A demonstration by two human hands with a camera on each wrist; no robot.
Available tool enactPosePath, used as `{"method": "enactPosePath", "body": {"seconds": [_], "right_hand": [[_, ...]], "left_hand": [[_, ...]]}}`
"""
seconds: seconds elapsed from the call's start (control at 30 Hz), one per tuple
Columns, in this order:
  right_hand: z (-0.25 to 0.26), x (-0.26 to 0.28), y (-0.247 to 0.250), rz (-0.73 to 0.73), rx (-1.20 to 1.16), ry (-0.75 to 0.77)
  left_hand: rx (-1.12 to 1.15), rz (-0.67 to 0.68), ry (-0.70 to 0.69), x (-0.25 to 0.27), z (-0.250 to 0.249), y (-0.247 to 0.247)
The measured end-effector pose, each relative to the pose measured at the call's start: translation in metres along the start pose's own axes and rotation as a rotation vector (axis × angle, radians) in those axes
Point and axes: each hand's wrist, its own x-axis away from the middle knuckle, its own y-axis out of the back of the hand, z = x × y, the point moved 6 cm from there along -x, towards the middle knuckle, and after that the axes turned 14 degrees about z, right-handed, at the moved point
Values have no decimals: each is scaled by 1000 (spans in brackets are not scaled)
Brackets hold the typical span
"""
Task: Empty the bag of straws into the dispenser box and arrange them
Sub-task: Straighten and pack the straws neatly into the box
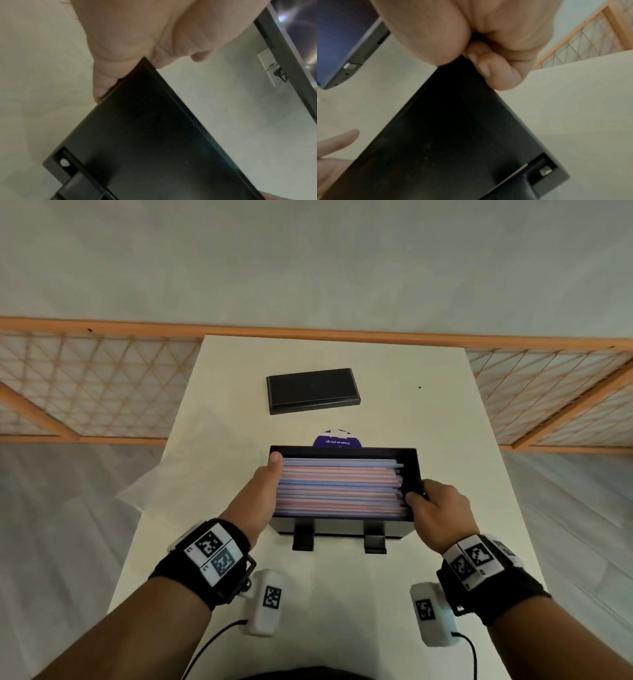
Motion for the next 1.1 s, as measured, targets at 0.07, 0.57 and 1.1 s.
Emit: {"method": "enactPosePath", "body": {"seconds": [0.07,0.57,1.1], "right_hand": [[-11,-3,-11,47,-32,-32],[44,-9,-28,344,-785,-51],[47,-22,-55,490,-706,-191]], "left_hand": [[-67,-1,29,-2,8,0],[120,-79,-24,5,-46,-8],[-102,93,206,-21,-22,-38]]}}
